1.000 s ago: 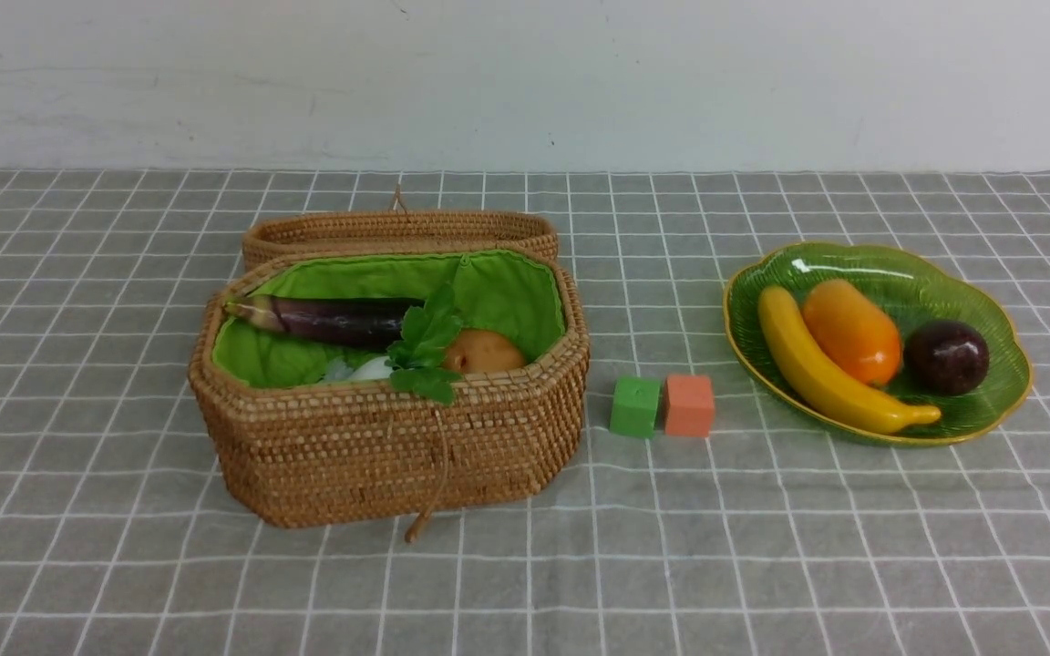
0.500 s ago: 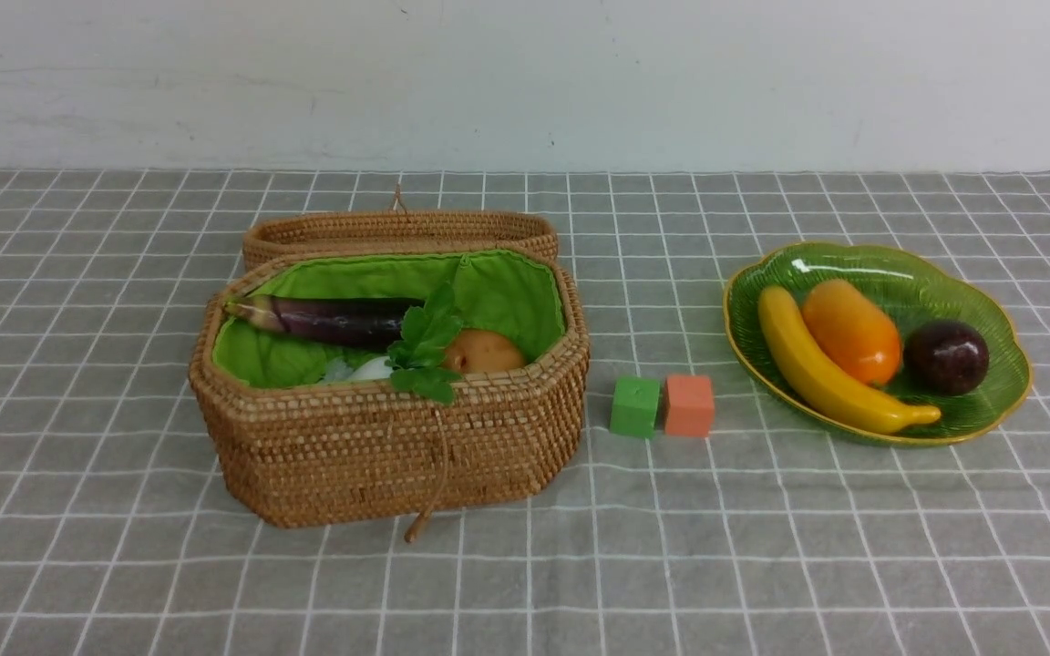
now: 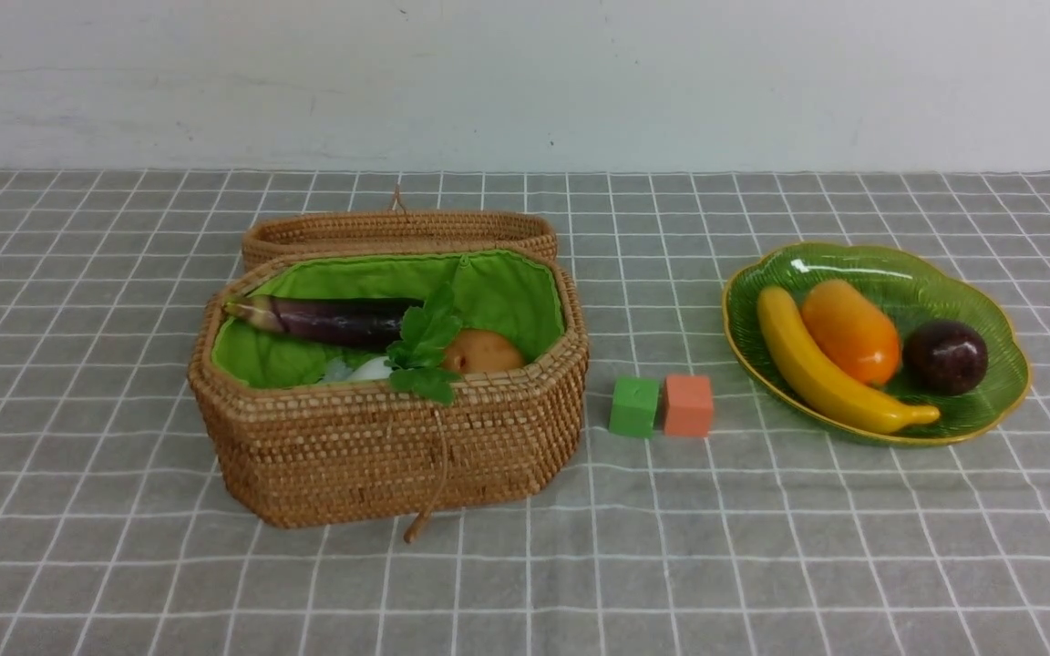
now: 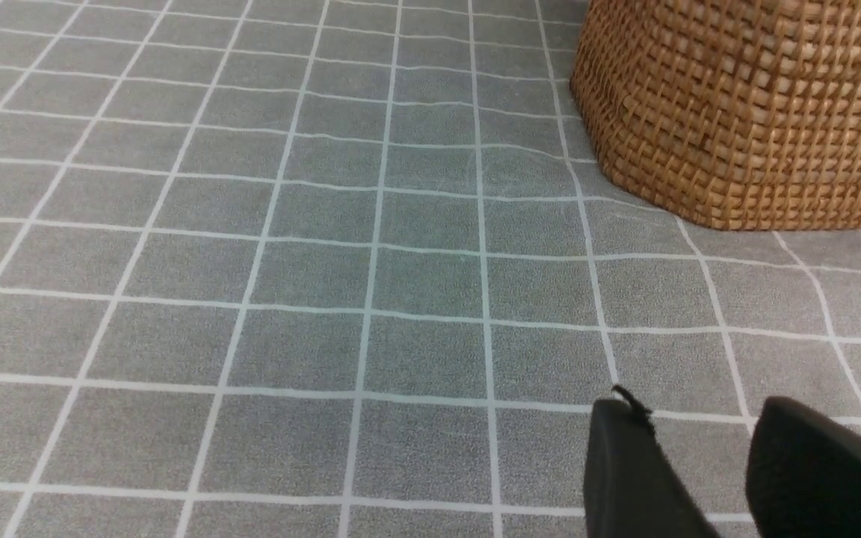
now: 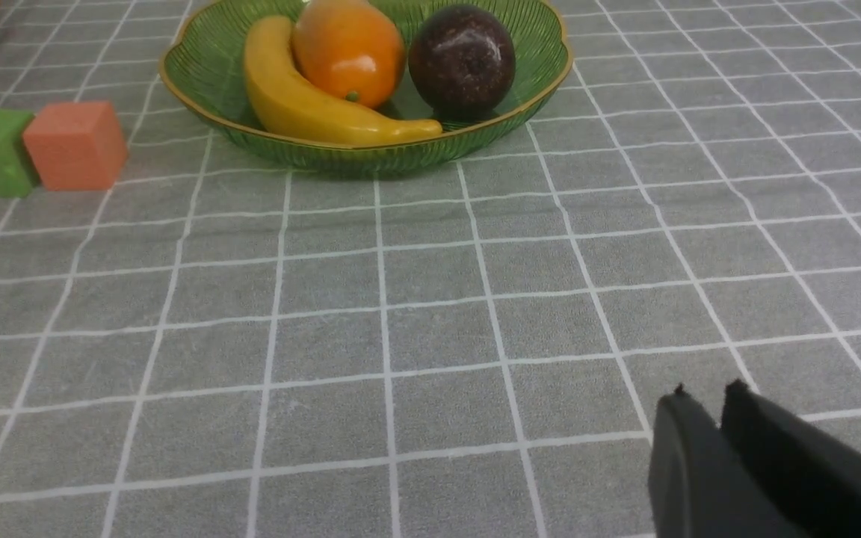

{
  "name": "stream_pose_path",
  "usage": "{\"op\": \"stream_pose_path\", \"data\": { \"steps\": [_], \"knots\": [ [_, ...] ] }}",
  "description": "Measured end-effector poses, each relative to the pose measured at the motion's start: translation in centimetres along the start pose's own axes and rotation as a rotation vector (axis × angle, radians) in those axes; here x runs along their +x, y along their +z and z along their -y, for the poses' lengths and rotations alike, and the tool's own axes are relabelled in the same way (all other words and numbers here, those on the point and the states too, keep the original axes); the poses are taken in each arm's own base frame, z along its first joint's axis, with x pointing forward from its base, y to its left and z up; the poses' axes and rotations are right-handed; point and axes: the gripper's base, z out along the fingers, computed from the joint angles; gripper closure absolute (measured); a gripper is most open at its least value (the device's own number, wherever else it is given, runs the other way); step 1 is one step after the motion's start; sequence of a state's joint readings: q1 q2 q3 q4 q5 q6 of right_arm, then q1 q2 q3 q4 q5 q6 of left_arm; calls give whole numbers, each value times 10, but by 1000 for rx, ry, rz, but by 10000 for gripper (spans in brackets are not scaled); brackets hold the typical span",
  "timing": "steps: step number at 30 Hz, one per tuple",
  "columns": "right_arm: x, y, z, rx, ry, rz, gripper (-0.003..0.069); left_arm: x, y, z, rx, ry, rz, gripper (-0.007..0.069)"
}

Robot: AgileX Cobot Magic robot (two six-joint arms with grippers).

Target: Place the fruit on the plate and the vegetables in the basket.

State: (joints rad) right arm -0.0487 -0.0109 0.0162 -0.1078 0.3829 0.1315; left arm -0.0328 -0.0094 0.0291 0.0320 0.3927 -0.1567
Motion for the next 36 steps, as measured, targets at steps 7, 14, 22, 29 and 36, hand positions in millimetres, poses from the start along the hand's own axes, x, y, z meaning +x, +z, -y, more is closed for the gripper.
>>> {"op": "stream_pose_path", "data": {
  "steps": [7,14,22,29,36],
  "knots": [
    [0,0,0,0,0,0,585,0,0,0,0,0,0,386],
    [0,0,0,0,0,0,575,0,0,0,0,0,0,386],
    [0,0,0,0,-1,0,566,0,0,0,0,0,0,386],
    [0,0,0,0,0,0,555,0,0,0,0,0,0,386],
    [0,0,0,0,0,0,547,0,0,0,0,0,0,386]
  ]
}}
